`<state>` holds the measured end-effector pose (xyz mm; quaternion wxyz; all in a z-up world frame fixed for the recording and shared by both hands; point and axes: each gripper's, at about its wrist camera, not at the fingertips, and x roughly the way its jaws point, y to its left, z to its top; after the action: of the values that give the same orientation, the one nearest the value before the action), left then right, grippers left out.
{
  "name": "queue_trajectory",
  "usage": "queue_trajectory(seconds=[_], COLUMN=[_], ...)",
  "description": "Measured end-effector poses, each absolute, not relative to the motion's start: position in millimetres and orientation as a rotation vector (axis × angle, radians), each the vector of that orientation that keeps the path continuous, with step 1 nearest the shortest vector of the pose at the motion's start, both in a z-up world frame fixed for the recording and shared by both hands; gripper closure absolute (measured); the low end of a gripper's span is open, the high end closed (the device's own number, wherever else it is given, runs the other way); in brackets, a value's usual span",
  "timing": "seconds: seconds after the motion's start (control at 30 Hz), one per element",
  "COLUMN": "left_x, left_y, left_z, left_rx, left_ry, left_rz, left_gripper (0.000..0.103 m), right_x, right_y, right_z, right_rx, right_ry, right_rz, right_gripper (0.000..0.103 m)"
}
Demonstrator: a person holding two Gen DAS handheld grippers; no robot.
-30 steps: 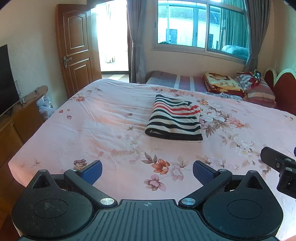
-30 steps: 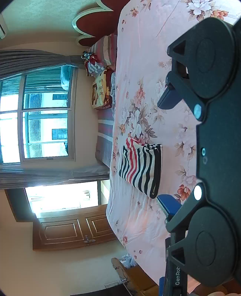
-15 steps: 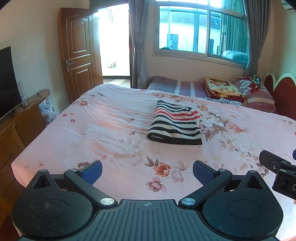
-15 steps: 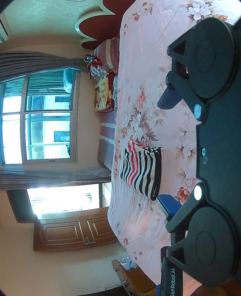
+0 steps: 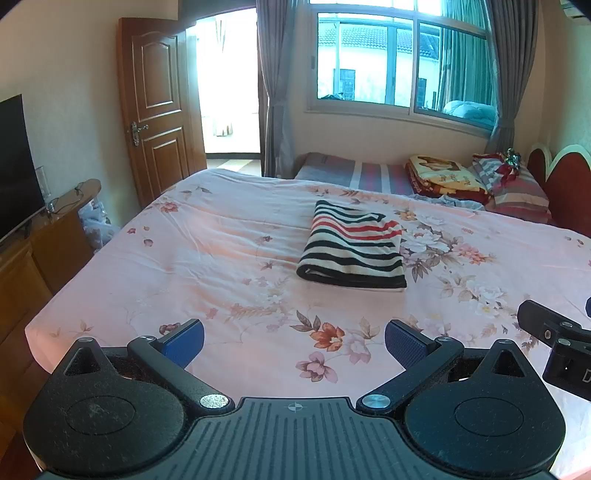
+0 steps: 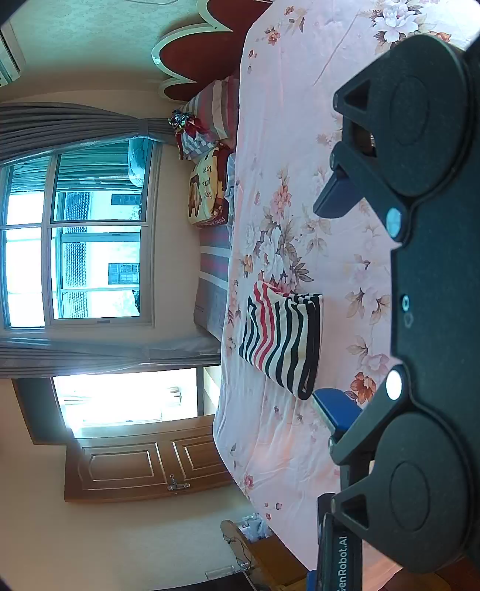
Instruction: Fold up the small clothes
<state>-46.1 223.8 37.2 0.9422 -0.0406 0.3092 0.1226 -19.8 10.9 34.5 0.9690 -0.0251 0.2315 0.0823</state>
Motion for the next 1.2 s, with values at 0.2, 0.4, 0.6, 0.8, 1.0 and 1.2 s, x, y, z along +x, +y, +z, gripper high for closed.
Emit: queue_trajectory(seconds=[0.2, 0.4, 0.6, 0.8, 1.0, 1.2], left_x=[-46, -46, -45, -44, -39, -29], left_y=[226, 226, 226, 225, 223, 222], left_z=[37, 35, 35, 35, 33, 28], left_rx=[-0.086, -0.087, -0.085, -0.084, -0.081, -0.081], left_ry=[0.633, 0.635, 0.638, 0.637, 0.65, 0.67], left_rz=[0.251, 0.248, 0.248, 0.247, 0.25, 0.243], left_gripper=[0.0, 0.0, 0.0, 0.0, 0.0, 0.0], right_x=[-20, -20, -20, -19, -14, -5], right_y=[12, 13, 13, 11, 9, 10], right_z=[34, 33, 32, 31, 30, 26], right_rx=[-0.052, -0.053, -0.055, -0.06, -0.059, -0.057], right_ry=[0.469, 0.471, 0.472, 0.467, 0.472, 0.489], right_rz=[0.166, 0.168, 0.167, 0.152, 0.157, 0.161], right_gripper=[0.005, 0.005, 0.005, 0.004, 0.004, 0.004])
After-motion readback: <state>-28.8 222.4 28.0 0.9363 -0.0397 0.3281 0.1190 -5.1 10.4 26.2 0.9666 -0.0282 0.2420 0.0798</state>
